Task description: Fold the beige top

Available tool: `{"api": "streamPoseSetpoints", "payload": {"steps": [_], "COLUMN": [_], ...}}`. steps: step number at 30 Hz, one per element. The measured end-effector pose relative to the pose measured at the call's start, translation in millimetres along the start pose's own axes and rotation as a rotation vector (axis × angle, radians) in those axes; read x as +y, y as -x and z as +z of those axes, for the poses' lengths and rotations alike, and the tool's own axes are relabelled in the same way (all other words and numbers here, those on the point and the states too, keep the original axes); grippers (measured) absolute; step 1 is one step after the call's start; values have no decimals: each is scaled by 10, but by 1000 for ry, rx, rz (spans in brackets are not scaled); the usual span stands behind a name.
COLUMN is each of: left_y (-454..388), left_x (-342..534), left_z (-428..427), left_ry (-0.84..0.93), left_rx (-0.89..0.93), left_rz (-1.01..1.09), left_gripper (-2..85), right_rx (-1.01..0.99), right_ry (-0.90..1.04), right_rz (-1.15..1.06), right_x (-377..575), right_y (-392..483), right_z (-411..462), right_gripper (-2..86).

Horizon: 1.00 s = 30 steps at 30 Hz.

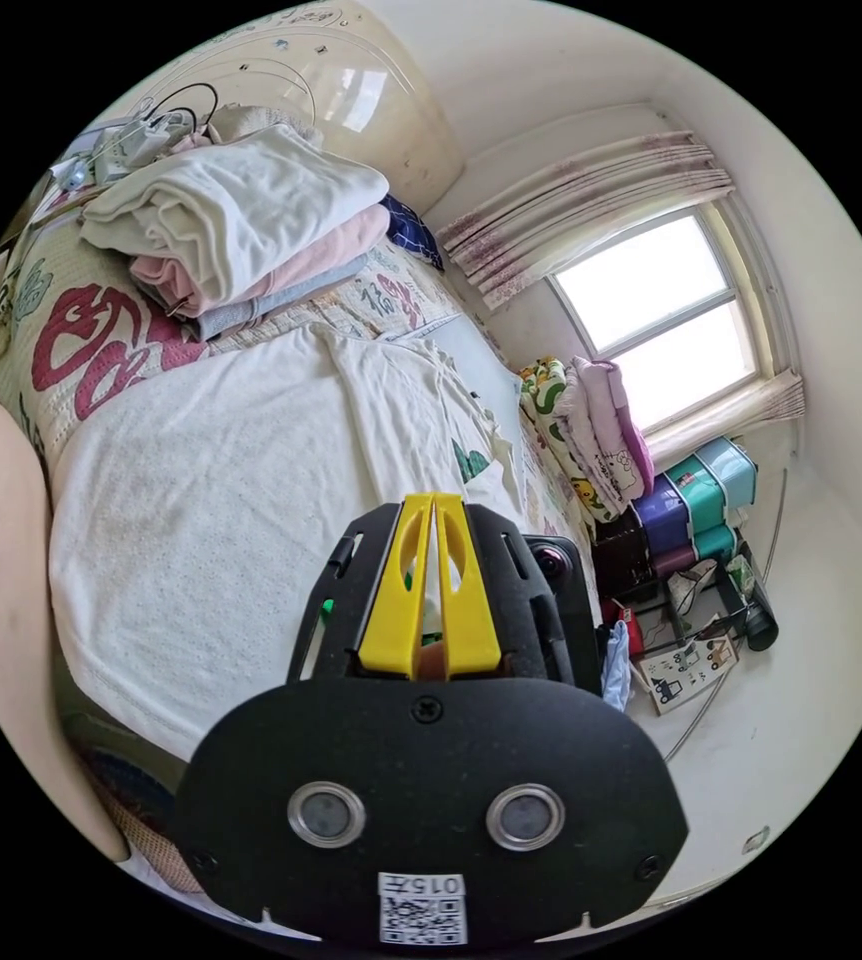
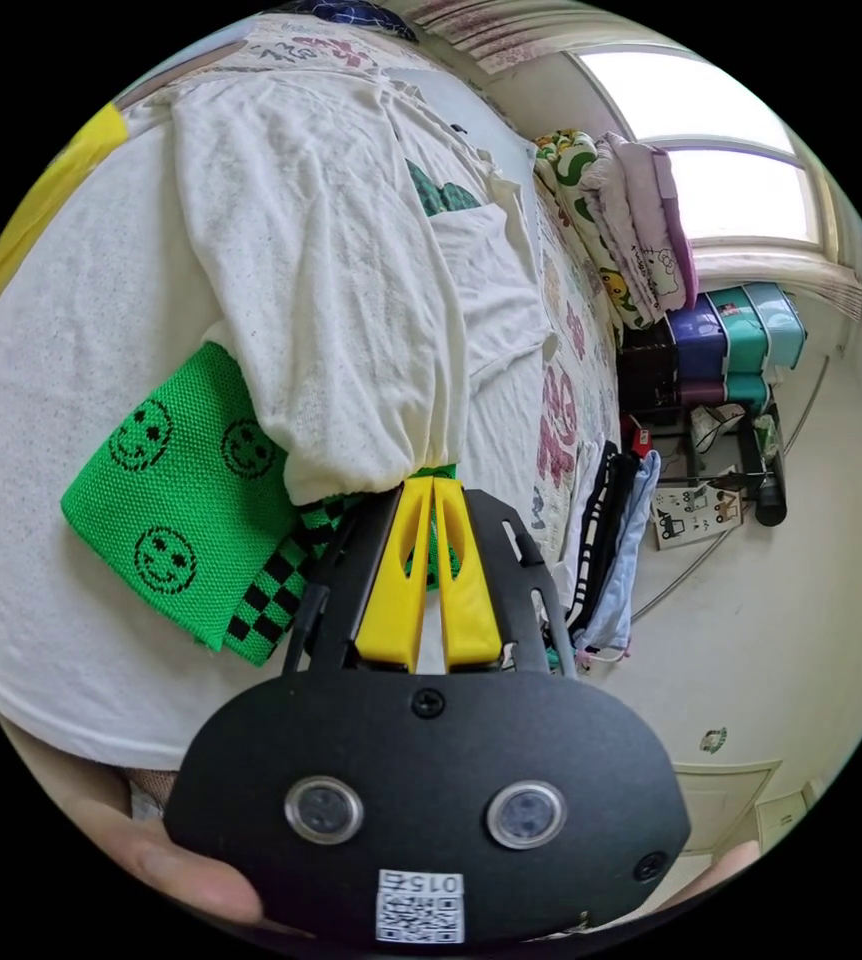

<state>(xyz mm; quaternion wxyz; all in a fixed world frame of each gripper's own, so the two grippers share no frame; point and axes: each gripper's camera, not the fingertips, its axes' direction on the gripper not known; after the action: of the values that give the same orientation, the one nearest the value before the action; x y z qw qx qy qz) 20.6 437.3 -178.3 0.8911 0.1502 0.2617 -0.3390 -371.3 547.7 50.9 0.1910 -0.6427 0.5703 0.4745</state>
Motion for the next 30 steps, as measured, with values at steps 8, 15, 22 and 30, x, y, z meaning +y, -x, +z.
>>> {"api": "streamPoseSetpoints", "payload": {"steps": [8, 15, 22, 30], "left_y": [81, 176, 201, 342], "left_x": [-71, -114, -183, -238], "left_z": [-11, 3, 0, 1], "left_ry": [1, 15, 21, 23], "left_rx": [12, 24, 27, 34], "left_rz": [2, -1, 15, -1], "left_gripper": [-9, -9, -9, -9], "right_rx": [-4, 0, -25, -4], "right_ry": [4, -3, -1, -2], "right_rz": [8, 22, 34, 29], "right_x": [46, 114, 189, 300], "right_y": [182, 331, 438, 592], "right_z": [-247, -485, -816, -1256], "right_gripper": [-5, -5, -5, -5]}}
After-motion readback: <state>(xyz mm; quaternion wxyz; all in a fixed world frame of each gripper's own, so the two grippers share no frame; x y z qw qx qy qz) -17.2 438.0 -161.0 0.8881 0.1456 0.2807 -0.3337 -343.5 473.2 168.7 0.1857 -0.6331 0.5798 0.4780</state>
